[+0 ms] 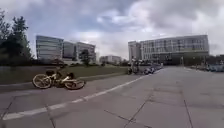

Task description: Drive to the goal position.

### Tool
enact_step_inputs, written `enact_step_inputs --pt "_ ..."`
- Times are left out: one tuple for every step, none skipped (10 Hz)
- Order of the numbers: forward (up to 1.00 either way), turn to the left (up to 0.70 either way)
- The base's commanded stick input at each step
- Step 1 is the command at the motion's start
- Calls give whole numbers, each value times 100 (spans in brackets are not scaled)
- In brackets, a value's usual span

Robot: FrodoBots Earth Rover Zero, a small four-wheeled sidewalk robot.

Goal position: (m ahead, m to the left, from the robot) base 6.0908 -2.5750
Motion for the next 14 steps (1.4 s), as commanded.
enact_step_inputs --pt "70 -35" --pt "70 -35" --pt "70 -35" --pt "70 -35" --pt "70 -35" --pt "70 -35" --pt "70 -35" --pt "70 -35" --pt "70 -35" --pt "70 -35" --pt "70 -35" --pt "70 -35" --pt "70 -35" --pt "70 -35"
